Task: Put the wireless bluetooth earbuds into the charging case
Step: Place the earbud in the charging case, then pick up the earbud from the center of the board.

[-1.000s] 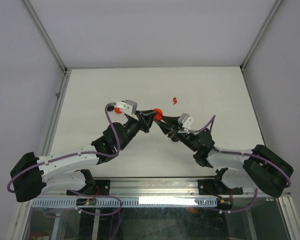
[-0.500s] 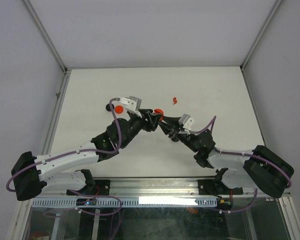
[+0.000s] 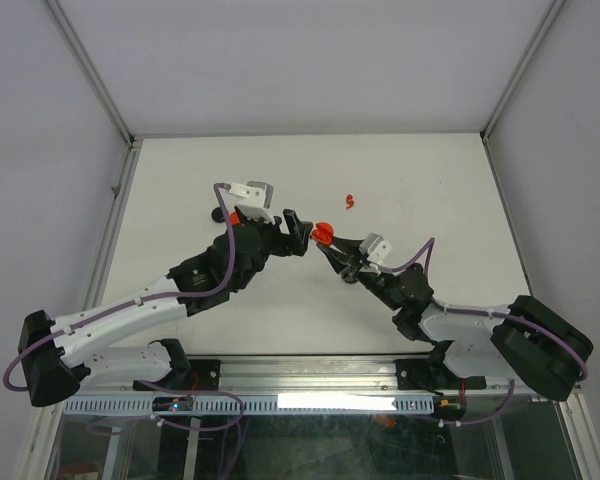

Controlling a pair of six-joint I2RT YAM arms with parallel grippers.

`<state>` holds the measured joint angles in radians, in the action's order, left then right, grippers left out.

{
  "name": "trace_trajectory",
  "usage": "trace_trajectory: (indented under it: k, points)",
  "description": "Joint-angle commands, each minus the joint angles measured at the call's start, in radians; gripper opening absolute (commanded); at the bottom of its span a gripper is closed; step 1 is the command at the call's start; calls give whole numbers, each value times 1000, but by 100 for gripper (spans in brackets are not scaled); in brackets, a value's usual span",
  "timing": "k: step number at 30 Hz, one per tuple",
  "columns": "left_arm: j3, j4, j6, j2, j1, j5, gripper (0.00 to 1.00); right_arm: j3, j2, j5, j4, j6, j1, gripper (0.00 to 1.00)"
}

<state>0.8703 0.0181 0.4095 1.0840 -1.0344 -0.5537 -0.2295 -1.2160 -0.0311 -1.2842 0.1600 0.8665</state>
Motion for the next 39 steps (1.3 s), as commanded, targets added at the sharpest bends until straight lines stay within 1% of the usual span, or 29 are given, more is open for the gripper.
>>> trace_trajectory:
  k: [1,6,10,16,21,23,29,39]
  points:
    - [41,176,71,-42,76,-2,77,15,76,38,11,47,5,0]
    - [-20,265,135,-63,223,100,78,42,118,40,58,75,5,0]
    - [-46,319,130,-50,330,159,78,54,116,47,54,79,3,0]
    - [-45,376,87,21,455,231,76,69,101,37,24,52,4,0]
    - [-30,374,54,119,570,397,76,73,96,40,23,49,3,0]
    - [-11,368,55,165,599,441,76,73,91,41,21,46,3,0]
    - [32,362,45,291,682,504,77,78,94,46,18,44,3,0]
    - [93,347,28,497,718,513,76,73,89,52,22,35,3,0]
